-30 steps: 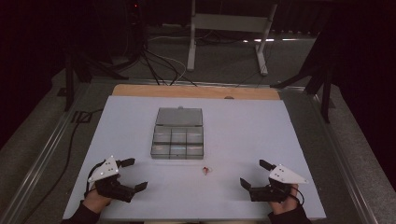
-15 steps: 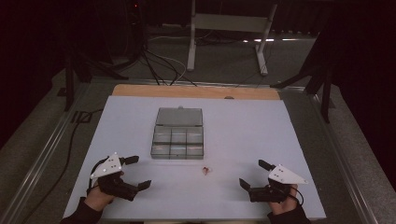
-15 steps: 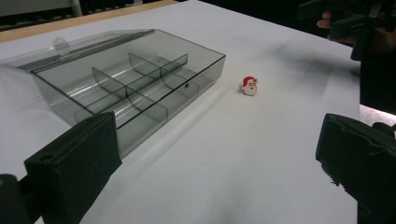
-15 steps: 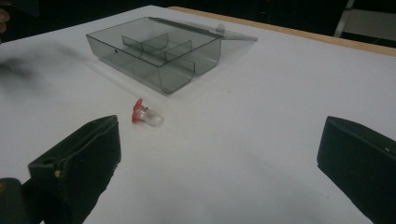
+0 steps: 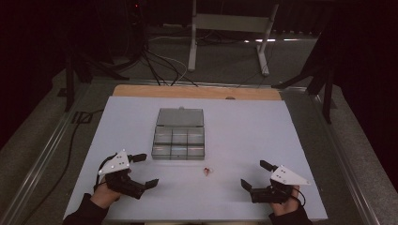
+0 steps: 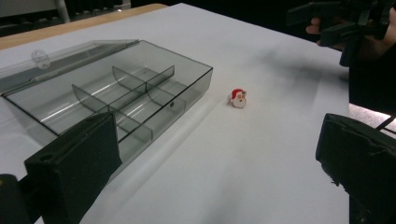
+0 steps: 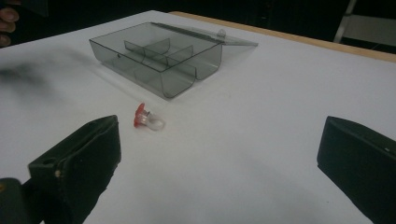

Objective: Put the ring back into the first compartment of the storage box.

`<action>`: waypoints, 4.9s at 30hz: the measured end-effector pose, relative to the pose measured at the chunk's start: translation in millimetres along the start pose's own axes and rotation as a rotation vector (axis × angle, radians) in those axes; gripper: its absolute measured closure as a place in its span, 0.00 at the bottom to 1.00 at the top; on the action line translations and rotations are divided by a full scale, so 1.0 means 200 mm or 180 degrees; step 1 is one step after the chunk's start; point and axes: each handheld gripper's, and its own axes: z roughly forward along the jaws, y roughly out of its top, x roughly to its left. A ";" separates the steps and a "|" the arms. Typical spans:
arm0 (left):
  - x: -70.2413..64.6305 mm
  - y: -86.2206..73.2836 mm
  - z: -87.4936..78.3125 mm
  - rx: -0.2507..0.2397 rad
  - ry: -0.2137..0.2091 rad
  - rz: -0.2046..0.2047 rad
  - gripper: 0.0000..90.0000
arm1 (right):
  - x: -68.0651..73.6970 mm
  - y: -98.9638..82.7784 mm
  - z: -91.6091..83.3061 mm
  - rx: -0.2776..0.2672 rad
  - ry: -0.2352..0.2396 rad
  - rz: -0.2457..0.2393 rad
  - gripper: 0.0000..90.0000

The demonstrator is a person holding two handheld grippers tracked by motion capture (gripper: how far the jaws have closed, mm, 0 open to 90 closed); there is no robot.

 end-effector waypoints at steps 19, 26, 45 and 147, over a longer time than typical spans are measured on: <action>-0.03 0.10 0.16 0.0074 -0.0243 0.0104 0.00 | 0.00 0.00 0.01 0.0026 0.0011 0.0002 0.00; -0.06 0.13 0.24 0.0109 -0.0339 0.0154 0.00 | 0.00 0.00 0.01 0.0024 0.0019 0.0009 0.00; -0.11 0.18 0.38 0.0194 -0.0500 0.0205 0.01 | 0.00 0.00 0.01 0.0025 0.0039 0.0024 0.00; -0.27 0.14 0.97 0.1323 0.0063 0.0501 0.72 | 0.00 0.00 0.00 0.0044 0.0101 0.0039 0.00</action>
